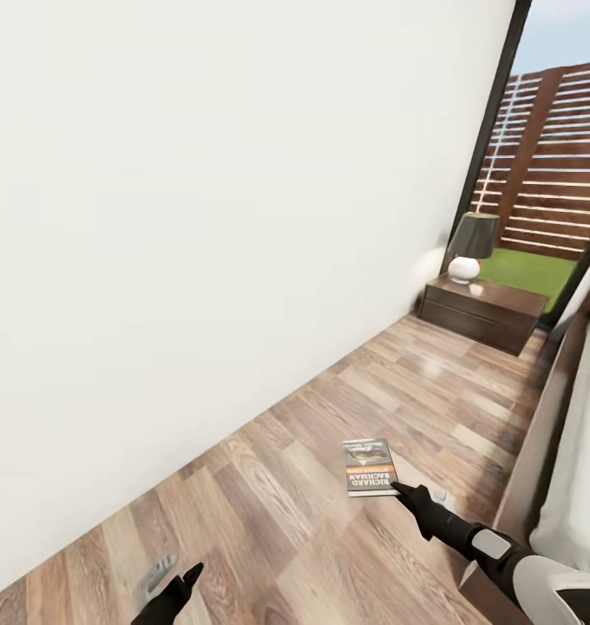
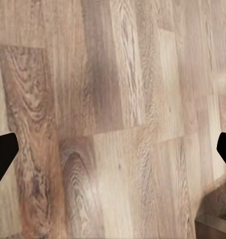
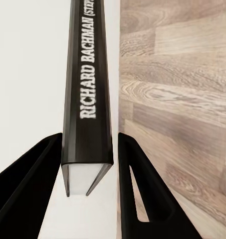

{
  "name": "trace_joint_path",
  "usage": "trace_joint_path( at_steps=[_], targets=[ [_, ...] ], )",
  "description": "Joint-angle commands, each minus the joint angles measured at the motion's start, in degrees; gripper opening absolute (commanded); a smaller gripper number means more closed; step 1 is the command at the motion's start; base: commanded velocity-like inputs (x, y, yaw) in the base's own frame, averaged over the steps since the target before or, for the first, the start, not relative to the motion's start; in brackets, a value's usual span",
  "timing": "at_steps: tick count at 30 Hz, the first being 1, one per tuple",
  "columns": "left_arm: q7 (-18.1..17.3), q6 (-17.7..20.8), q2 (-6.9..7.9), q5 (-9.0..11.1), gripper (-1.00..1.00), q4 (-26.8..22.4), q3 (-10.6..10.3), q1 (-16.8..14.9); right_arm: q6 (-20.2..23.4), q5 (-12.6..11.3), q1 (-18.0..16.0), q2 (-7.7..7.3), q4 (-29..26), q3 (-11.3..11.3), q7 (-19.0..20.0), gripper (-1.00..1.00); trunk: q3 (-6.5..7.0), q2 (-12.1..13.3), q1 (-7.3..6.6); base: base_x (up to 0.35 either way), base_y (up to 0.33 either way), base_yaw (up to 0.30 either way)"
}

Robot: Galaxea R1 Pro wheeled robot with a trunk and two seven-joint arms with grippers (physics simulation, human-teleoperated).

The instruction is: In the bedroom, move the book from the bed onto either nightstand, and place the two sandals side by side next to the bed.

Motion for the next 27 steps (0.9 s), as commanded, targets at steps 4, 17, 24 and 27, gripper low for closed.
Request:
trace_joint_path(
  at_steps=[4, 17, 24, 27],
  targets=[
    [-0.2, -0.2, 0.02, 0.3, 1.0, 0.0, -0.5, 0.0, 0.4, -0.8, -0.1, 0.01, 0.2, 0.1, 0.3, -1.0, -0.05, 0.0, 0.02, 0.216, 0.152, -0.244],
    [-0.1, -0.2, 0.02, 0.3, 1.0, 0.0, -0.5, 0.0, 0.4, -0.8, -0.1, 0.01, 0.2, 0.1, 0.3, -1.0, -0.05, 0.0, 0.02, 0.216, 0.152, -0.253],
    [-0.1, -0.2, 0.02, 0.3, 1.0, 0.0, -0.5, 0.0, 0.4, -0.8, -0.1, 0.03, 0.2, 0.1, 0.3, -1.0, -0.05, 0.0, 0.02, 0.217, 0.152, -0.254],
    [-0.1, -0.2, 0.02, 0.3, 1.0, 0.0, -0.5, 0.0, 0.4, -0.8, -0.1, 0.02, 0.2, 0.1, 0.3, -1.0, -0.05, 0.0, 0.02, 0.216, 0.152, -0.255]
  ],
)
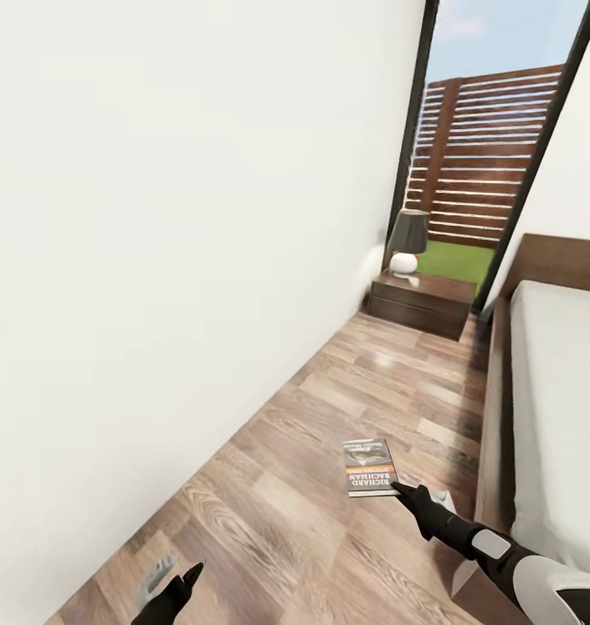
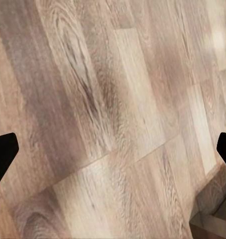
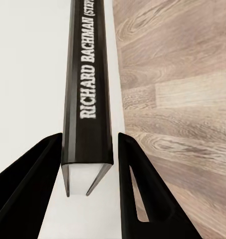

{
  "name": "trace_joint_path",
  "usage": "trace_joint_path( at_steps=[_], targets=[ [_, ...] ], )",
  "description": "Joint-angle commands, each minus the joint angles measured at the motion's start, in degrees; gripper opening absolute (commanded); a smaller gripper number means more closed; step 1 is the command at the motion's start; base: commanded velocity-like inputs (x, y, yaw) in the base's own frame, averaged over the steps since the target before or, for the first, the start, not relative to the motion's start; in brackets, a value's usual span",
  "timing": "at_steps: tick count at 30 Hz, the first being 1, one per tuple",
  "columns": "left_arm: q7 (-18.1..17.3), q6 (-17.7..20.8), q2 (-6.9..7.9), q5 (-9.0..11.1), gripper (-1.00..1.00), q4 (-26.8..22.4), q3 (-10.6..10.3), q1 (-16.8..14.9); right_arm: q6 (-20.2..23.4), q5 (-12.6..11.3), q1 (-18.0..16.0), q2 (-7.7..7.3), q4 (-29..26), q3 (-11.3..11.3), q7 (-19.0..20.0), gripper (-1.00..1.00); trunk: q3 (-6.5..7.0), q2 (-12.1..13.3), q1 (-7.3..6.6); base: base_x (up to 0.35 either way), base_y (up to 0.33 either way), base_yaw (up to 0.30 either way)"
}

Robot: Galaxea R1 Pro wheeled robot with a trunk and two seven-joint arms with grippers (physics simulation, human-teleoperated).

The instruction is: In the bedroom, move the book from the bed onto either nightstand, and place the two sandals side by side next to the bed.

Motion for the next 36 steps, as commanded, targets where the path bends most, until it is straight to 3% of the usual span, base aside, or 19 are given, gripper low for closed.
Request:
trace_joint_path(
  at_steps=[1, 36],
  targets=[
    [-0.2, -0.2, 0.01, 0.3, 1.0, 0.0, -0.5, 0.0, 0.4, -0.8, -0.1, 0.0, 0.2, 0.1, 0.3, -1.0, -0.05, 0.0, 0.02, 0.216, 0.152, -0.254],
    [-0.1, -0.2, 0.26, 0.3, 1.0, 0.0, -0.5, 0.0, 0.4, -0.8, -0.1, 0.0, 0.2, 0.1, 0.3, -1.0, -0.05, 0.0, 0.02, 0.216, 0.152, -0.255]
  ],
)
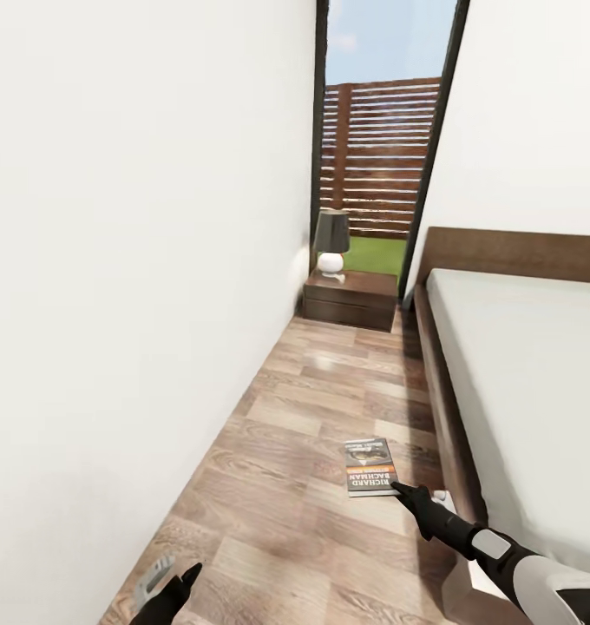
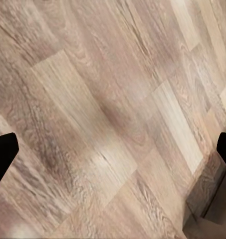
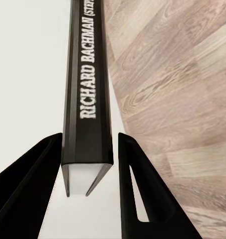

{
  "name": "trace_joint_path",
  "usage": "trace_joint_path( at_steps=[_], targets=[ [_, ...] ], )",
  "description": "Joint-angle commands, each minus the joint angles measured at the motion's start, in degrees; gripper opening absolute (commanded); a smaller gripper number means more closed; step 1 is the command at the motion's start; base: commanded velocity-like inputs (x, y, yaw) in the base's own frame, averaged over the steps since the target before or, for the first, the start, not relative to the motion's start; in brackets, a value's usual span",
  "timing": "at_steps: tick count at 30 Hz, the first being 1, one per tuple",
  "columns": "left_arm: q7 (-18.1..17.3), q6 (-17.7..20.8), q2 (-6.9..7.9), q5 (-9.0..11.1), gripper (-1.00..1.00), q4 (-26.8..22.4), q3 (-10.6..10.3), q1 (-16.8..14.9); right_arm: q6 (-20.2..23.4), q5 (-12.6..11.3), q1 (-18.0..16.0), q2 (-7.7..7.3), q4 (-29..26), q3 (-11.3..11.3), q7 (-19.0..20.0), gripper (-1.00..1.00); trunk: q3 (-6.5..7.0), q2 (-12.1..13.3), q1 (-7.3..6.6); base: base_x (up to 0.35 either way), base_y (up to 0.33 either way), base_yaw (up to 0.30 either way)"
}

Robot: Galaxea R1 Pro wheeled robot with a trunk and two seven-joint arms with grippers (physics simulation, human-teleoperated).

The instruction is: In the bedroom, move the book from the bed onto either nightstand, and place the two sandals side by side next to the bed.

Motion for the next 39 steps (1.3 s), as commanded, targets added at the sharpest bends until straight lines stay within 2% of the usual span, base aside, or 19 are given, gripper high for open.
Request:
trace_joint_path(
  at_steps=[1, 31, 39],
  targets=[
    [-0.2, -0.2, 0.01, 0.3, 1.0, 0.0, -0.5, 0.0, 0.4, -0.8, -0.1, 0.01, 0.2, 0.1, 0.3, -1.0, -0.05, 0.0, 0.02, 0.216, 0.152, -0.255],
    [-0.2, -0.2, 0.03, 0.3, 1.0, 0.0, -0.5, 0.0, 0.4, -0.8, -0.1, 0.01, 0.2, 0.1, 0.4, -1.0, -0.05, 0.0, 0.02, 0.216, 0.15, -0.252],
    [-0.2, -0.2, 0.03, 0.3, 1.0, 0.0, -0.5, 0.0, 0.4, -0.8, -0.1, 0.01, 0.2, 0.1, 0.7, -1.0, -0.05, 0.0, 0.02, 0.216, 0.14, -0.107]
  ],
)
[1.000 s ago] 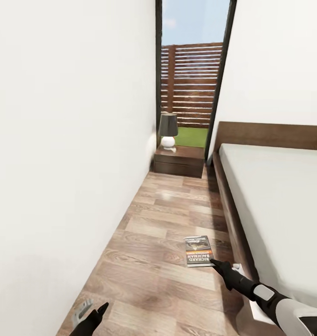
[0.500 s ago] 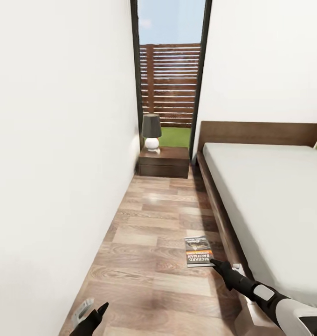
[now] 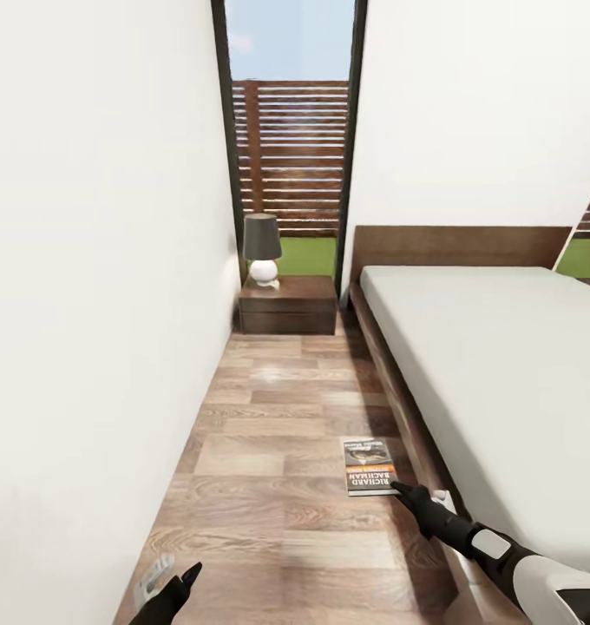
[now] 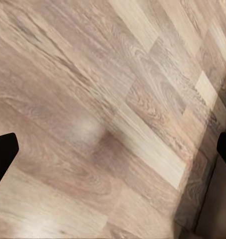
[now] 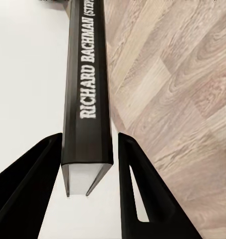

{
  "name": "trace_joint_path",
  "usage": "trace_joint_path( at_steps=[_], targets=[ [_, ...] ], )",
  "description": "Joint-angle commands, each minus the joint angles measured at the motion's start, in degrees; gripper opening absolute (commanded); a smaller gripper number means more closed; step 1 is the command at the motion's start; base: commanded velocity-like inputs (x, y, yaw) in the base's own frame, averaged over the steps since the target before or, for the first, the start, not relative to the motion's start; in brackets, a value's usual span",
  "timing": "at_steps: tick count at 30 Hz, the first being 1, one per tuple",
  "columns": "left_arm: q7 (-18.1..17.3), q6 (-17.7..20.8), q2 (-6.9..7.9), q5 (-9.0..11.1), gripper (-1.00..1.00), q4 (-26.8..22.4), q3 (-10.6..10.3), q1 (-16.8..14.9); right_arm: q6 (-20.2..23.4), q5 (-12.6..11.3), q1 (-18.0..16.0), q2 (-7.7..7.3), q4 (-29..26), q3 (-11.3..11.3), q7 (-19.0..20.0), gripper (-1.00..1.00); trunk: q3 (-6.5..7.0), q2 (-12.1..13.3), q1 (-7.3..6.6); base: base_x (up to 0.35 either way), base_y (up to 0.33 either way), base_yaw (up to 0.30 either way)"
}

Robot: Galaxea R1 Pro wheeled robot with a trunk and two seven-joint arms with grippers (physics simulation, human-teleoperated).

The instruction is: In the bedroom, move the book from the bed onto either nightstand, and place the two sandals side by side next to the bed.

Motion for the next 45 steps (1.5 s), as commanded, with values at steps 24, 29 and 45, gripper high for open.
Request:
trace_joint_path(
  at_steps=[24, 29, 45],
  targets=[
    [-0.2, -0.2, 0.05, 0.3, 1.0, 0.1, -0.5, 0.0, 0.4, -0.8, -0.1, 0.01, 0.2, 0.1, 0.4, -1.0, -0.05, 0.0, 0.02, 0.216, 0.099, -0.078],
    [-0.2, -0.2, 0.07, 0.3, 1.0, 0.1, -0.5, 0.0, 0.4, -0.8, -0.1, 0.0, 0.2, 0.1, 0.4, -1.0, -0.05, 0.0, 0.02, 0.21, 0.007, -0.02],
    [-0.2, -0.2, 0.32, 0.3, 1.0, 0.1, -0.5, 0.0, 0.4, -0.8, -0.1, 0.0, 0.2, 0.1, 0.4, -1.0, -0.05, 0.0, 0.02, 0.208, -0.032, -0.003]
  ],
)
